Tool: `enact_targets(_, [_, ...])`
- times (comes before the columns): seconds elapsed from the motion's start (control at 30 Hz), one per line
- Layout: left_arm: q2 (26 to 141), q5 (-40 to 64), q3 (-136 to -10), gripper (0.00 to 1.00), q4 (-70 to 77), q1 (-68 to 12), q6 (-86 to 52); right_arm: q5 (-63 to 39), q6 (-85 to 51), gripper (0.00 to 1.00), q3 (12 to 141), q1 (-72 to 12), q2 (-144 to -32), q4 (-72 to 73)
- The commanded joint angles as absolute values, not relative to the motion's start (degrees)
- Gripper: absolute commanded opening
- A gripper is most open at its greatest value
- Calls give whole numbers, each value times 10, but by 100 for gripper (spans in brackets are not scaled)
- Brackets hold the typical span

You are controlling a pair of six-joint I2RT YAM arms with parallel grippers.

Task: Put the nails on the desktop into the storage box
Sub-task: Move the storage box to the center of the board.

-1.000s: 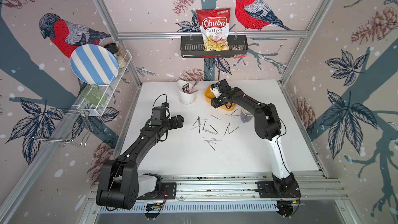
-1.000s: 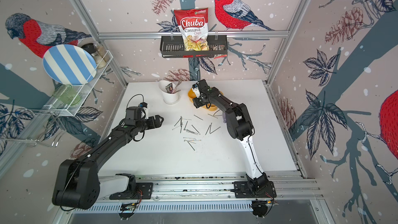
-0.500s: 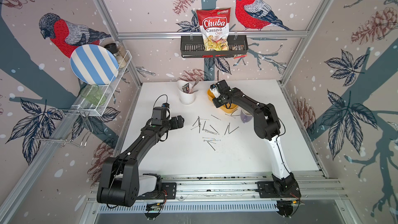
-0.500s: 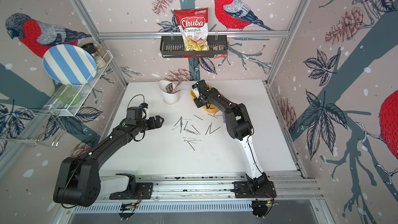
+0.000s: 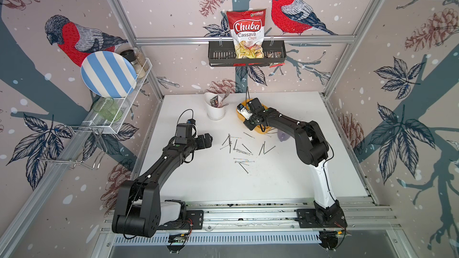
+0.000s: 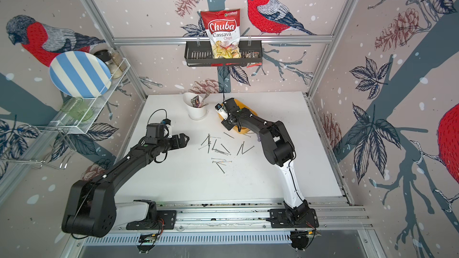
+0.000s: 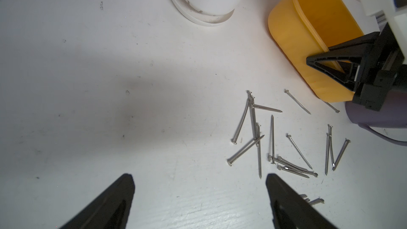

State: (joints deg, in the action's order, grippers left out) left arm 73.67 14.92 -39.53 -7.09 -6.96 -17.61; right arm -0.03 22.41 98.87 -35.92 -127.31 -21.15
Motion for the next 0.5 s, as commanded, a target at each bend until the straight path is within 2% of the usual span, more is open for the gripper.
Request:
enact_targets(0.0, [737,152,-394,95,-67,-69,-178,25,312,0,956,-370,-1251,-146])
enact_targets(0.27, [735,151,-392,95,-65,-69,-180,51,451,0,860,-398,-1200,-69])
enact_targets(0.47, [737,151,-392,95,-67,-69,-179,52,502,0,833,-409,-1186,-24])
